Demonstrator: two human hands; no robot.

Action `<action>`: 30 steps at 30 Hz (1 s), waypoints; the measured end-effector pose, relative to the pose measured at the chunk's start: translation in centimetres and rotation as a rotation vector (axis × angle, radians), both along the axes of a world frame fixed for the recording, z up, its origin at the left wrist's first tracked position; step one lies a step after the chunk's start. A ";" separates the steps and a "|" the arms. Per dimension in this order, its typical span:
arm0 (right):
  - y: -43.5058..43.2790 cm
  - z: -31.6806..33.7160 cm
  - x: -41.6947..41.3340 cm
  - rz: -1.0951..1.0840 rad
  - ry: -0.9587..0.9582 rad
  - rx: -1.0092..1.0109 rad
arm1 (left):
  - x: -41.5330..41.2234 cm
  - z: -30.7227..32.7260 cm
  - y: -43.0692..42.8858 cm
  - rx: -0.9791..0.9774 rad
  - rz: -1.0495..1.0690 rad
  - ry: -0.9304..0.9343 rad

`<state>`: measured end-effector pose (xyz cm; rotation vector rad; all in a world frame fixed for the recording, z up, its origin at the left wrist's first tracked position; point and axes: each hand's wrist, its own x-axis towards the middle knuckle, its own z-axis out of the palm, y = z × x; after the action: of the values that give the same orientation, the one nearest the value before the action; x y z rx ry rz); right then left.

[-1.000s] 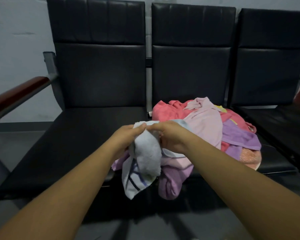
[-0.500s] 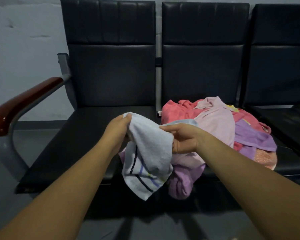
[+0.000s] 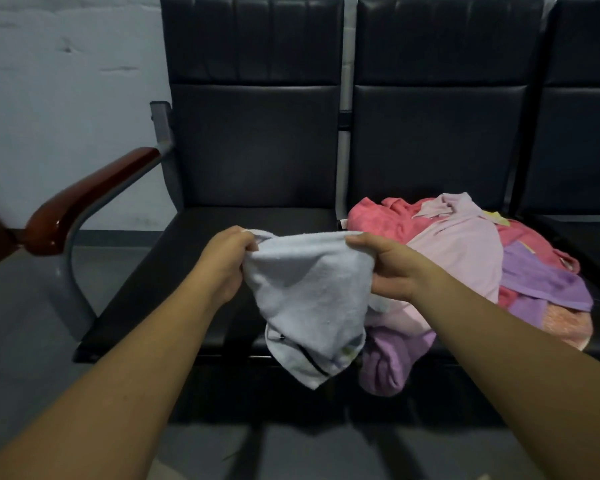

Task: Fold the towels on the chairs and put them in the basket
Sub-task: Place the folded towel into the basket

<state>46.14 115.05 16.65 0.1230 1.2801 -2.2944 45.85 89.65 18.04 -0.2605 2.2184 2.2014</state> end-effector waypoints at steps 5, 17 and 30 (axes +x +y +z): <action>-0.1 -0.2 -1.3 -0.171 0.017 -0.302 | -0.5 -0.1 -1.9 0.217 0.014 -0.012; 0.6 -3.5 -1.5 0.022 -0.088 0.672 | -1.6 -3.3 -4.9 -0.574 0.010 -0.071; 1.0 -0.5 -2.1 -0.446 0.270 0.236 | -1.0 -0.8 -5.3 0.446 0.181 -0.214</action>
<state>44.05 116.10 16.13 0.2029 1.8150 -2.5837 44.85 84.31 17.27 -0.6689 1.6022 2.5390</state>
